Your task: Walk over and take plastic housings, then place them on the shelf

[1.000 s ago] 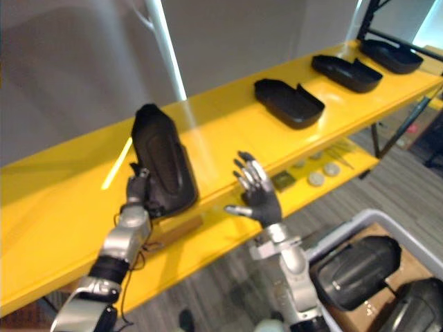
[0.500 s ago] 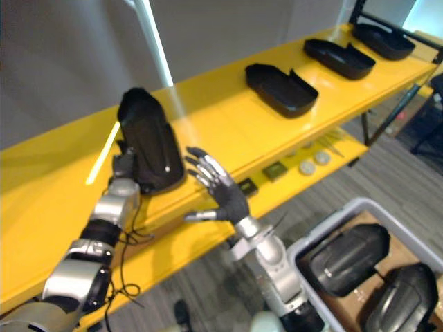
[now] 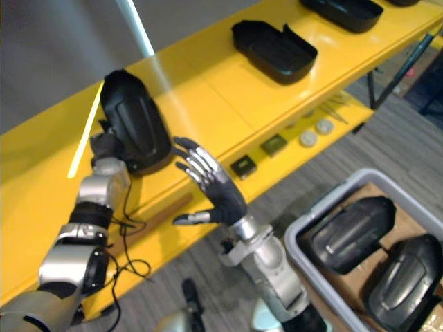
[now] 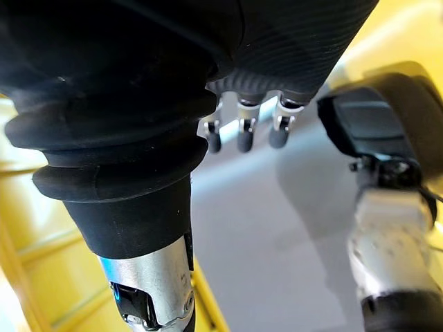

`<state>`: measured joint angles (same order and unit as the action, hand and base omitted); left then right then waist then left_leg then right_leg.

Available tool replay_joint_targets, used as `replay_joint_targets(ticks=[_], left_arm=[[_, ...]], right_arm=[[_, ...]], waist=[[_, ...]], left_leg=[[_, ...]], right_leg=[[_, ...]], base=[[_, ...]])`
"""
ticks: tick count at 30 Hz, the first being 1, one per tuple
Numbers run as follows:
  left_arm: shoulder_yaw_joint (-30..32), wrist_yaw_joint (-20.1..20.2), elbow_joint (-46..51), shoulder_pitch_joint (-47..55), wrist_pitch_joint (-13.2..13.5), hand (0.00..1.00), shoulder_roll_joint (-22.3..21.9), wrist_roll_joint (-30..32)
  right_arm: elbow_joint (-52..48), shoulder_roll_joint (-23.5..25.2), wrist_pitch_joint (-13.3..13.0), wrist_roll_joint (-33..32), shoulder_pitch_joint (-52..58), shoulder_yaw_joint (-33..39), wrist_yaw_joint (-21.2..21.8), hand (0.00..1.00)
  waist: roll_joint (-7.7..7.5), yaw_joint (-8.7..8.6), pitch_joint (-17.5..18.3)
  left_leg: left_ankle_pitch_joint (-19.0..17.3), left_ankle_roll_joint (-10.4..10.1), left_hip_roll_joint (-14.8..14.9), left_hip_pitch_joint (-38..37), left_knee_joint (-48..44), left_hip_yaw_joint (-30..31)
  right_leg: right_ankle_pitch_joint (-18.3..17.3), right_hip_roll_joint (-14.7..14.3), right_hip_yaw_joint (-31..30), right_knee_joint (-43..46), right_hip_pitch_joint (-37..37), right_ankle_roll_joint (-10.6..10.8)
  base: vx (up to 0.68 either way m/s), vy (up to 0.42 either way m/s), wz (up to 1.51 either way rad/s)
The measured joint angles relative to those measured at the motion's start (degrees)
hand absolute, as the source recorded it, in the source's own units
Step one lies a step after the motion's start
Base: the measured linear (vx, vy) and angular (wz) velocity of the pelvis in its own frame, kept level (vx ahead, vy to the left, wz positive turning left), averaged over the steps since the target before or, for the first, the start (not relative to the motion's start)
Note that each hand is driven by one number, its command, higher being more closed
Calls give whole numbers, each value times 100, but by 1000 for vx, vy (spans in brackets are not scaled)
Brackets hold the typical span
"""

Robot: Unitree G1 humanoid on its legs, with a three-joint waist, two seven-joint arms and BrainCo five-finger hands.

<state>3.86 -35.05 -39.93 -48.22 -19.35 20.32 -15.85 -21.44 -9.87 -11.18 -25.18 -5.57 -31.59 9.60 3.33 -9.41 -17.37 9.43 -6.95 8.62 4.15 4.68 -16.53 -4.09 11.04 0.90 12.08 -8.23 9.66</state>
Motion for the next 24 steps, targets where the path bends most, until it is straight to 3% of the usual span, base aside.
replay_joint_targets(ticks=[4,18,21,24], left_arm=[[13,-105,46,-12,75,0,-2,-198],[14,-767,48,-121,750,0,-36,-901],[15,-817,48,-142,1005,0,-32,-908],[5,-841,61,-152,1429,0,1,-907]], right_arm=[[-139,-1,9,-1,84,-6,-96,0],[-271,-2,-30,-97,285,-236,-154,0],[-267,-2,-30,-93,342,-236,-195,0],[-214,-2,-48,36,513,-226,-196,0]], waist=[[2,8,-1],[83,7,-109],[83,-6,-109],[83,-26,-109]], left_leg=[[0,0,-1,50,0,0],[17,4,-8,140,0,54],[22,1,-9,137,0,72],[22,2,-11,45,0,126]], right_leg=[[-32,3,-1,75,-72,-3],[-58,6,23,153,-162,-5],[-58,6,36,149,-148,-5],[-60,5,82,101,0,-9]], base=[[0,0,0],[3,-2,1],[0,0,0],[16,-12,5]])
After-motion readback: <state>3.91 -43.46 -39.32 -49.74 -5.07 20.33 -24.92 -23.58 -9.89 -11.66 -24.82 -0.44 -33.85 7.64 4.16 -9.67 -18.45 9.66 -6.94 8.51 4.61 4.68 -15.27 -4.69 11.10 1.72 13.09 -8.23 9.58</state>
